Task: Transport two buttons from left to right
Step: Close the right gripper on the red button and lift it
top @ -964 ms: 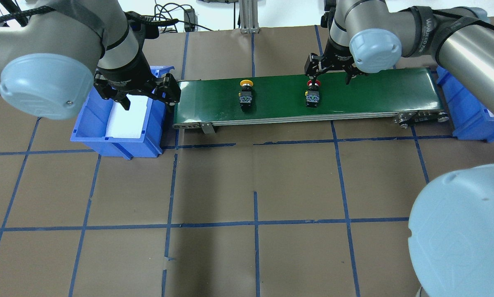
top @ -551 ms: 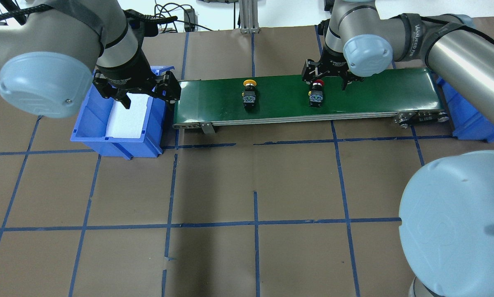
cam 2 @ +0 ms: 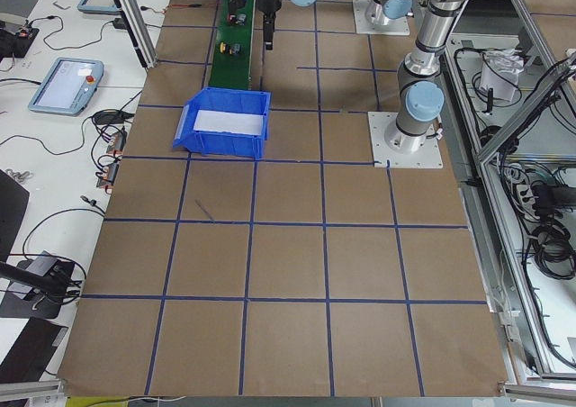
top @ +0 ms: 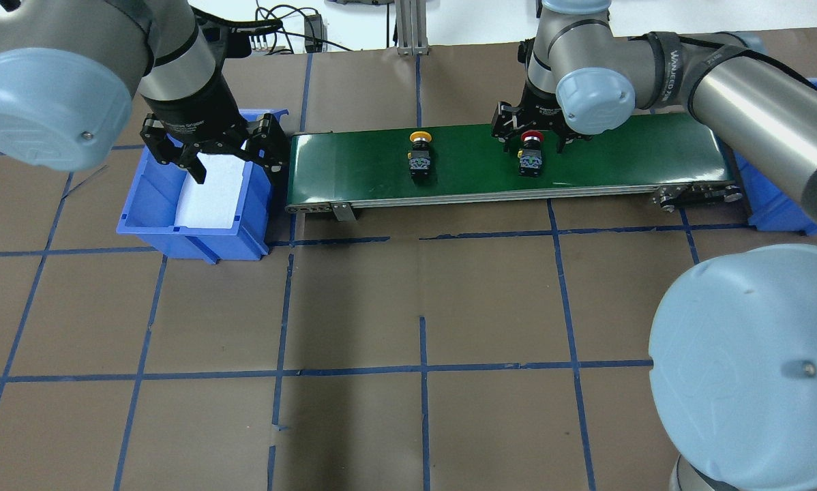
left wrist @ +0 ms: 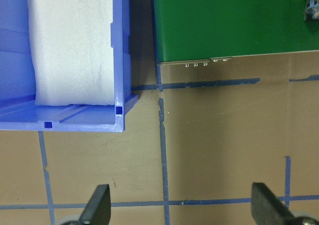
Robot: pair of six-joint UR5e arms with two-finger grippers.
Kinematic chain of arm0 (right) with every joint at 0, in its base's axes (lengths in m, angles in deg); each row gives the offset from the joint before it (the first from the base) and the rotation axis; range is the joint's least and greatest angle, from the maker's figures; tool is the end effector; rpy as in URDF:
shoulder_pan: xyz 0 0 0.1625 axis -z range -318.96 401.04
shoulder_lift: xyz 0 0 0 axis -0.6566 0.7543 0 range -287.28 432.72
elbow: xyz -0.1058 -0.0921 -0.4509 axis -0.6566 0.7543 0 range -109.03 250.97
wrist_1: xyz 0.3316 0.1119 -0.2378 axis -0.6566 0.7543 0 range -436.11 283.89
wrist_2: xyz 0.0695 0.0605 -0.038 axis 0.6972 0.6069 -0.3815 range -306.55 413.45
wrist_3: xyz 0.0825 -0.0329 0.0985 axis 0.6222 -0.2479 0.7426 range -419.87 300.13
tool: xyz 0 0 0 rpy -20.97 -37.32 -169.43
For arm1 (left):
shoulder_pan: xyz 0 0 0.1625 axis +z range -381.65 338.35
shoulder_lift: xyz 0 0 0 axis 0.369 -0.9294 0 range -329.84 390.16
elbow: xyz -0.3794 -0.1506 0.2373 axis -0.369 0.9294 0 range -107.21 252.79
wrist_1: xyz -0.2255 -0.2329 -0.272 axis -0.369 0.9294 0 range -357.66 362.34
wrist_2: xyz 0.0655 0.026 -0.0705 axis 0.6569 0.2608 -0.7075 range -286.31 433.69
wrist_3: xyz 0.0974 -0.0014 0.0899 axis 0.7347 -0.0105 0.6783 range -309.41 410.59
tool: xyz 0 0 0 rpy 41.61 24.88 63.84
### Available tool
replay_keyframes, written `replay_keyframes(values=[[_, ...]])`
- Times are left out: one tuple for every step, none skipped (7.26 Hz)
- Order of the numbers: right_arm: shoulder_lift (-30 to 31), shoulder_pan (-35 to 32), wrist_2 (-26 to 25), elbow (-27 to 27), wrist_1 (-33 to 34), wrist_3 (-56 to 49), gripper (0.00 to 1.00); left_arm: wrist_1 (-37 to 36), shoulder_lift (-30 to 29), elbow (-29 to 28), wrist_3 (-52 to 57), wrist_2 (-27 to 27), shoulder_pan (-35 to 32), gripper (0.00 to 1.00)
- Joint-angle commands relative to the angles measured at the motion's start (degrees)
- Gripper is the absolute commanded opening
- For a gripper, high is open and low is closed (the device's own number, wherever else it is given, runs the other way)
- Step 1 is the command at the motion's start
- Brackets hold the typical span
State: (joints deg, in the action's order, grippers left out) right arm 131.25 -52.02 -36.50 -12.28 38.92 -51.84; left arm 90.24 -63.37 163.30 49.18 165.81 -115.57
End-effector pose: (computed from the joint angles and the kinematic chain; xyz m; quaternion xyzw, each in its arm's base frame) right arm 0.1712 -0.7035 0.2652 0.0434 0.9991 -0.0027 0.0007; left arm -0.1639 -0.5150 0.4697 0.0221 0.9994 0.0161 0.0192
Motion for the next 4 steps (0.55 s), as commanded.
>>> replay_keyframes(values=[[-0.17, -0.01, -0.83, -0.25, -0.51, -0.98, 1.00, 0.26, 0.55, 1.07, 0.27, 0.26, 0.05, 1.00], [0.00, -0.01, -1.36, -0.25, -0.87, -1.17, 0.99, -0.35, 0.12, 0.81, -0.25, 0.08, -0.04, 1.00], [-0.17, 0.34, -1.45, -0.34, -3.83, -1.43, 0.90, -0.36, 0.20, 1.07, -0.35, 0.08, -0.04, 1.00], [0.00, 0.51, -2.23, -0.34, -7.34, -1.43, 0.81, -0.36, 0.29, 0.99, -0.09, 0.17, -0.04, 1.00]])
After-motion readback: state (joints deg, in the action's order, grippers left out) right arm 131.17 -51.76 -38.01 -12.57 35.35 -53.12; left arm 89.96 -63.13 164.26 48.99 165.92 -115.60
